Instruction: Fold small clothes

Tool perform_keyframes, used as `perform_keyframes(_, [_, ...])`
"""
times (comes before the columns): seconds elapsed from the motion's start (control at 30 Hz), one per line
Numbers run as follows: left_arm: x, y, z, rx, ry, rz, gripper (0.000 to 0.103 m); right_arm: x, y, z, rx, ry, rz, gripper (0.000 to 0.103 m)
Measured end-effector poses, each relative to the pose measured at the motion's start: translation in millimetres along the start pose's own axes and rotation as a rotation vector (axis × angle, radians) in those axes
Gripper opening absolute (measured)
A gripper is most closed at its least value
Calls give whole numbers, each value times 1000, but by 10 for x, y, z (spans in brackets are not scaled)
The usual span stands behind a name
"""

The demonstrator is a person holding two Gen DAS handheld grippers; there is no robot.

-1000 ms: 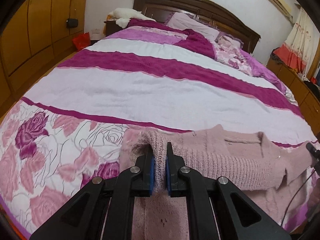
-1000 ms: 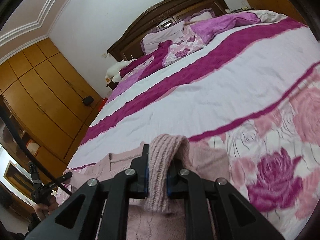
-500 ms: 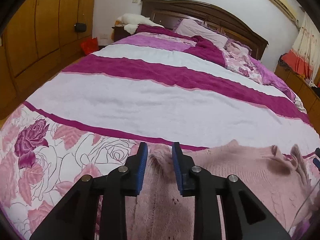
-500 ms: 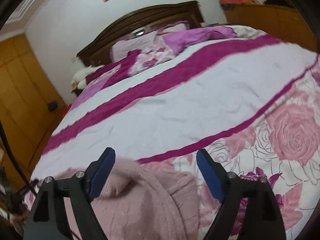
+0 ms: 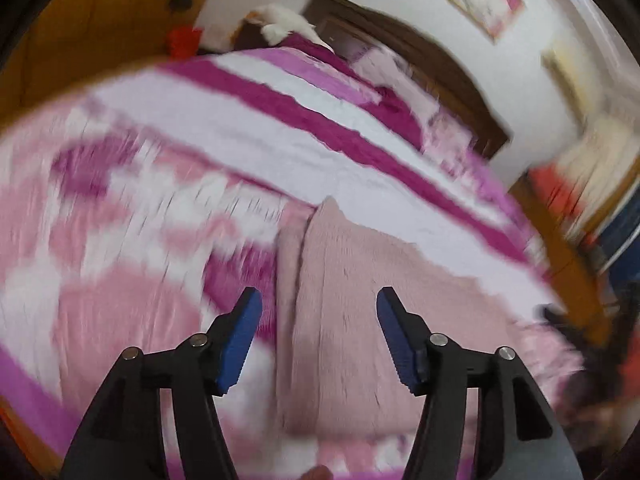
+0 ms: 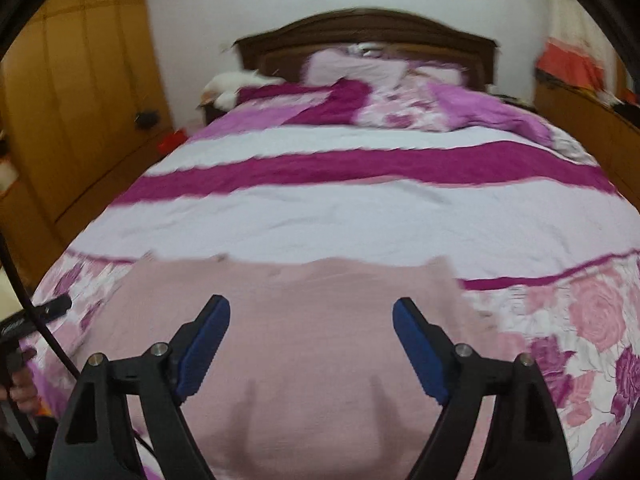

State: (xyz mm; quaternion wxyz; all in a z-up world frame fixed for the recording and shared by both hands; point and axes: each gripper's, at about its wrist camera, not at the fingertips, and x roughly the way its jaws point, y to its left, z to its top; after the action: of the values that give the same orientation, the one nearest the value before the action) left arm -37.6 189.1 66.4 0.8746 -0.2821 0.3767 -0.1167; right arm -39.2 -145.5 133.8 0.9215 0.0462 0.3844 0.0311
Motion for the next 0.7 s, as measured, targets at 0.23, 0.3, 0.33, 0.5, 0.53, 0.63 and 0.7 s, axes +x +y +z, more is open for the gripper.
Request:
perform_keyframes(0.23, [145,601,-592,-349,151,-211,37,537,1363,378,-133,216,175,87])
perform_keyframes(0.3, [253,576,-656,-341,166,-226,37,791,1847,445,-190,316,203,87])
perform_keyframes(0.33, [266,547,-648,-328,158,-229,37,904,2065,450,-220,358,207,87])
perform_keyframes(0.5, [452,562,-587,-348,164,-273,5,1678,2912,240,-433,548,3,87])
perform_keyframes(0.53, [502,594,-584,-357,185,-266,4,1832,3001,164,-470,569,-73,87])
perform_keyframes(0.63, [569,666,-532,-393,230,-334,0,2080,3091,27,-478,612,-187,63])
perform_keyframes(0.7, [566,638,-496,-356,226,-311,0,2073,3114,20,-464,581,-216,28])
